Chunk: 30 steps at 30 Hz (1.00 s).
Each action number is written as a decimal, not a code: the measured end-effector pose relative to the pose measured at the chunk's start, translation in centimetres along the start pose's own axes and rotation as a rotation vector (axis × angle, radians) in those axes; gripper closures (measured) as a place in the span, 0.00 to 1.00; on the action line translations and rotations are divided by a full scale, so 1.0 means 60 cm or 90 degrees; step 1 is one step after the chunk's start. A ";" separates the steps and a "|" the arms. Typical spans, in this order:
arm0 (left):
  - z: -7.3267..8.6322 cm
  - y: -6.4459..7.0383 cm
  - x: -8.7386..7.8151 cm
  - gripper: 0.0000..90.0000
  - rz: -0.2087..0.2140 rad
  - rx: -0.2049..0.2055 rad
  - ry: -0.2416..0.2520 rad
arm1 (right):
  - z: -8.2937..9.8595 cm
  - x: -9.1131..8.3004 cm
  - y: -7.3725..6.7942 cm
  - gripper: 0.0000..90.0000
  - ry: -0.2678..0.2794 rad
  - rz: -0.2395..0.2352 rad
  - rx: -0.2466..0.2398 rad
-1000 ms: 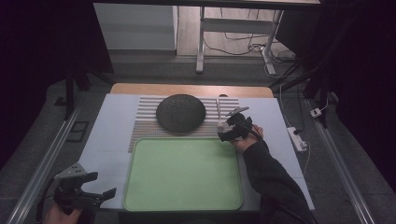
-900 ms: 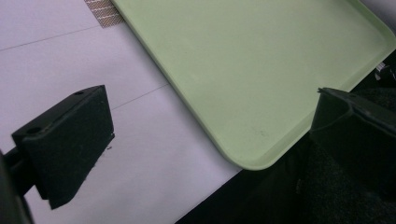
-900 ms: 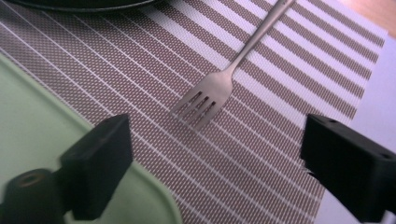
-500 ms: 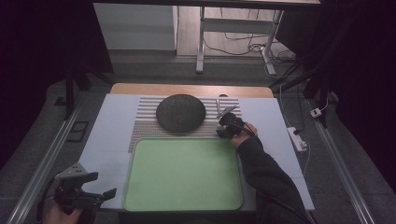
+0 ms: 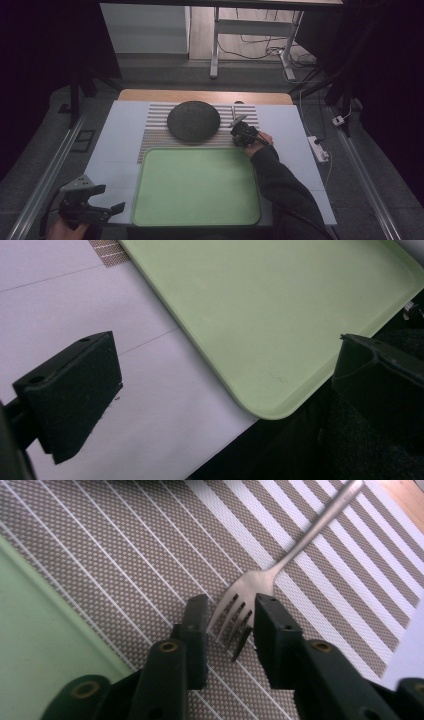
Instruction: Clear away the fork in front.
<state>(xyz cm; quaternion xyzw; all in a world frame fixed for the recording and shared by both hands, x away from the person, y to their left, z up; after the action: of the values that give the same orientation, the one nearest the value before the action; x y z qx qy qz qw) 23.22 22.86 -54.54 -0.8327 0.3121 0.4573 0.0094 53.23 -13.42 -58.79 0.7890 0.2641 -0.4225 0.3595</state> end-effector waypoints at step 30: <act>-0.014 0.009 -0.007 0.00 -0.017 0.032 0.045 | 0.004 -0.120 -0.029 1.00 0.115 -0.063 0.010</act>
<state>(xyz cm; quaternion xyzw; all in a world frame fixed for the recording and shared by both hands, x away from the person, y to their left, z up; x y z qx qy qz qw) 23.43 22.36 -53.58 -0.8519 0.3128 0.4193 0.0254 48.22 -13.37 -53.31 0.8128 0.3307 -0.3688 0.3066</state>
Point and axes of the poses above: each handheld gripper's, and its own axes: x roughly forward along the jaws, z roughly out of its underside, y roughly to its right, the point moved 10 cm from there along x, roughly forward along the jaws, and after that the axes turned 7 degrees about -y, right-handed, at the moved point
